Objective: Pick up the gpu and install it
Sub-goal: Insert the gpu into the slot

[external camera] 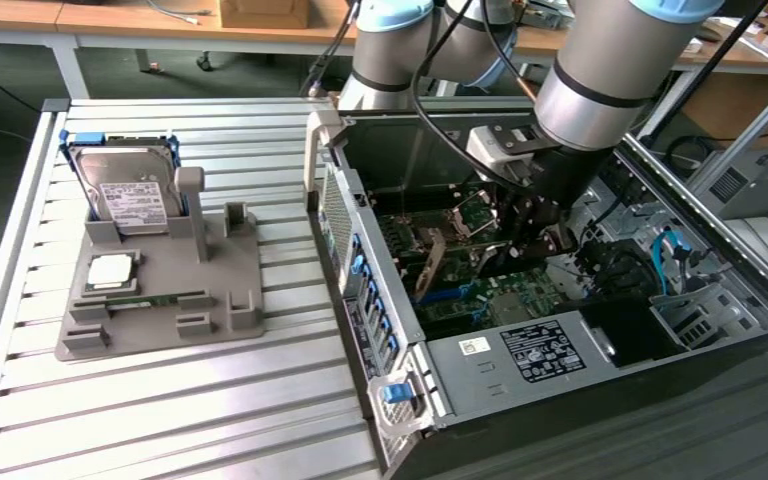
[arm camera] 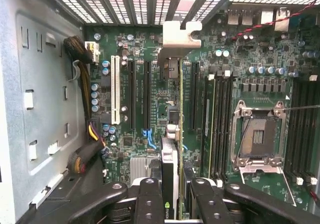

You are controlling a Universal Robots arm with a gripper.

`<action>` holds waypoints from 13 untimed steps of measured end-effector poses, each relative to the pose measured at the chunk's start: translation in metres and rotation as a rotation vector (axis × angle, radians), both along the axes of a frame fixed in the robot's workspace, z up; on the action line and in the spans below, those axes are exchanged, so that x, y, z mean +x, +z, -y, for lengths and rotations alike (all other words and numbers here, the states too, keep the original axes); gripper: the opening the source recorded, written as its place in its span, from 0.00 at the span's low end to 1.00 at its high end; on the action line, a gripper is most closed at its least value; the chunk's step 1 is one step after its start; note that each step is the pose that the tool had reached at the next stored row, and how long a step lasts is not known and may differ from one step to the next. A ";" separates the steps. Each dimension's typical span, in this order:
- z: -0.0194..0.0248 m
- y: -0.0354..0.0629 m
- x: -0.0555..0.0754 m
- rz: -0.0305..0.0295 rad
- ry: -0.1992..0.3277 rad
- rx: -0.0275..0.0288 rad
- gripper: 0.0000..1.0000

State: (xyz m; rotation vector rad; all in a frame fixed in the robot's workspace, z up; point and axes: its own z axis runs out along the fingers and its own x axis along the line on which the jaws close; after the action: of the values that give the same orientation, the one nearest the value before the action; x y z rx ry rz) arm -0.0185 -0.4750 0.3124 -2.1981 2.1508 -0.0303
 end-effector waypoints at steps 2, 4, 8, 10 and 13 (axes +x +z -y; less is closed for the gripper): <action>-0.0008 0.0000 0.000 0.0002 0.000 -0.0338 0.27; -0.0023 -0.0002 0.000 0.0003 0.000 -0.0581 0.27; -0.0071 -0.0012 0.000 0.0003 0.000 -0.0571 0.27; -0.0111 -0.0023 0.000 0.0002 0.000 -0.0571 0.27; -0.0166 -0.0048 -0.001 0.0003 0.000 -0.0556 0.27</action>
State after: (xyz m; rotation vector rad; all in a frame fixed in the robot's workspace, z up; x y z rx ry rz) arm -0.0192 -0.4584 0.3075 -2.2274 2.1756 -0.0915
